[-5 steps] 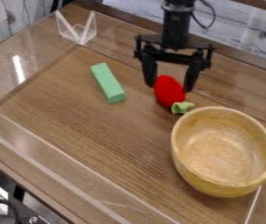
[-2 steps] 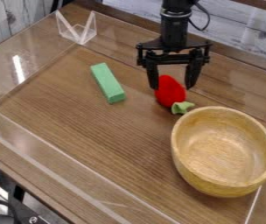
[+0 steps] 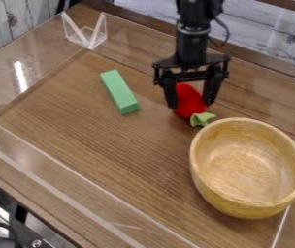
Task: Move the red fruit to the left side of the table
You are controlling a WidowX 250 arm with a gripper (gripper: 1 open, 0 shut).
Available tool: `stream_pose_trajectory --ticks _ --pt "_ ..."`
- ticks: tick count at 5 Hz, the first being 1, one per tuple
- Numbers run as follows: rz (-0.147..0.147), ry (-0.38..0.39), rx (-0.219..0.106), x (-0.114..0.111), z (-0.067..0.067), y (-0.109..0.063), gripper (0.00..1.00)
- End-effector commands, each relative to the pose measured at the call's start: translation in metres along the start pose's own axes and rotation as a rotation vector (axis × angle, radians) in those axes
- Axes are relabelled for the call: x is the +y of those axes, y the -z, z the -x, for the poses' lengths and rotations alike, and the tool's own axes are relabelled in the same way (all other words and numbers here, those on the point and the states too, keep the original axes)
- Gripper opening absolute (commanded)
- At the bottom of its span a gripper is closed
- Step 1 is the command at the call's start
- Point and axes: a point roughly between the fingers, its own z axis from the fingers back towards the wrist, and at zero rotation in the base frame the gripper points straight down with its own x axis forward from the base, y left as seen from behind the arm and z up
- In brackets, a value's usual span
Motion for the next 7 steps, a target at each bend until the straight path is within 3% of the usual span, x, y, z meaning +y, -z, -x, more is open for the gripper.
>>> stream_pose_trajectory --ticks 1,2,4,6,7 --pt "0.039 -0.066 -0.058 -0.012 -0.021 -0.023 1.0" --pt "0.029 -0.13 -0.061 -0.016 -0.033 -0.025 1.0" --pt "-0.005 -0.139 -0.06 -0.007 -0.045 -0.001 1.0" --pt "-0.016 -0.161 -0.073 -0.012 -0.03 -0.01 1.0" --pt "-0.022 -0.127 -0.078 -0.016 -0.031 -0.011 1.0"
